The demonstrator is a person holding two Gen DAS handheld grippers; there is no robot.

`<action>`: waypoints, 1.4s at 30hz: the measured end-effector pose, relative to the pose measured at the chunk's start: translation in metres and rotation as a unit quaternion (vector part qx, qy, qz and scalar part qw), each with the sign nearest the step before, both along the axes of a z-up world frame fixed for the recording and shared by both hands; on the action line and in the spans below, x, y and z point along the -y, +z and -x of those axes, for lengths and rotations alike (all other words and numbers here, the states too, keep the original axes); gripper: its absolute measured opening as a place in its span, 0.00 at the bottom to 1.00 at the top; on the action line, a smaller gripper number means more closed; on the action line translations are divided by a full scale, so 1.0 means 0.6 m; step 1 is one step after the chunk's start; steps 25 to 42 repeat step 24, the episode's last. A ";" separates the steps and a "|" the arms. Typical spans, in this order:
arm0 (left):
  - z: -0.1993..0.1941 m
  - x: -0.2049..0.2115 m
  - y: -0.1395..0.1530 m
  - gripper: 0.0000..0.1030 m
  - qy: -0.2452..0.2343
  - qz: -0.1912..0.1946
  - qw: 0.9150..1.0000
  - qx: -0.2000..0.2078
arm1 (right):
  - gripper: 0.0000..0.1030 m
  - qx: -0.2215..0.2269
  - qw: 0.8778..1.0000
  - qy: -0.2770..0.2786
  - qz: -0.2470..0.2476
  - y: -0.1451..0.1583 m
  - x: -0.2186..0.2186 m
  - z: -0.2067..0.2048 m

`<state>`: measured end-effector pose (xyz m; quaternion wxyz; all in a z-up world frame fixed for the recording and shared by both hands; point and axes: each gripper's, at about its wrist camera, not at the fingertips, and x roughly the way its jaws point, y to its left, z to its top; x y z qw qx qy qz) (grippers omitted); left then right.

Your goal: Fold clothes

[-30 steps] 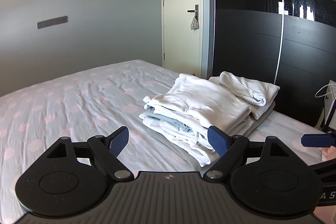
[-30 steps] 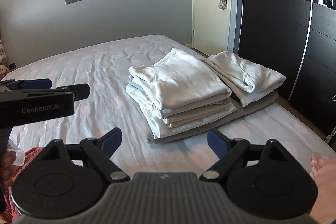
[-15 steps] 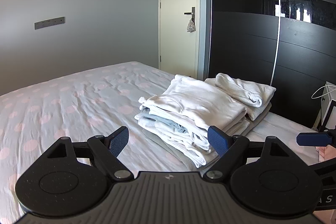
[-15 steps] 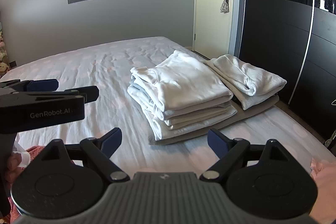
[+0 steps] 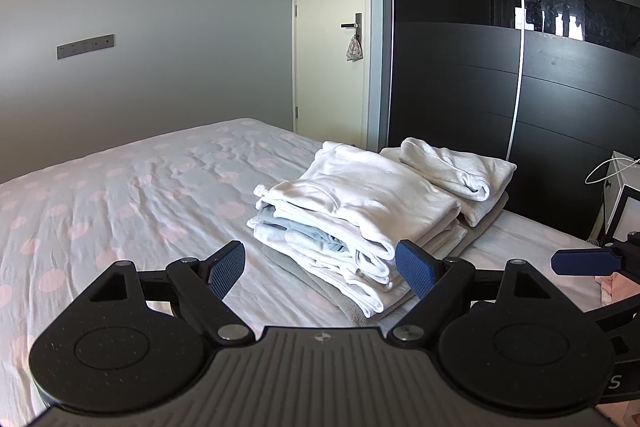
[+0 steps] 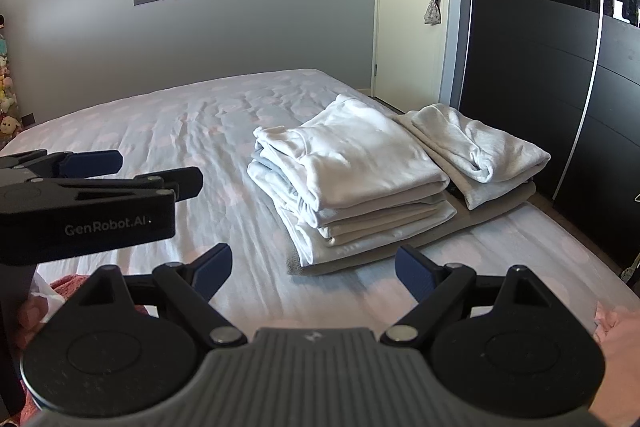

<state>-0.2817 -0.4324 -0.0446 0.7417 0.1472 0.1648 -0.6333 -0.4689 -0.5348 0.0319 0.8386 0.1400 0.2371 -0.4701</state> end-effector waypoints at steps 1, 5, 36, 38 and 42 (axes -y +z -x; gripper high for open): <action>0.000 0.000 0.000 0.80 0.000 0.000 1.000 0.000 | 0.87 0.000 1.000 0.000 0.000 0.000 0.000 0.000; -0.001 0.001 0.001 0.80 -0.004 -0.002 1.000 -0.003 | 0.87 0.000 1.000 0.000 0.001 0.000 -0.002 -0.001; 0.003 -0.004 0.000 0.80 -0.005 0.002 1.000 0.013 | 0.87 -0.003 1.000 0.006 0.001 -0.002 -0.006 -0.008; 0.003 -0.004 0.000 0.80 -0.005 0.002 1.000 0.013 | 0.87 -0.003 1.000 0.006 0.001 -0.002 -0.006 -0.008; 0.003 -0.004 0.000 0.80 -0.005 0.002 1.000 0.013 | 0.87 -0.003 1.000 0.006 0.001 -0.002 -0.006 -0.008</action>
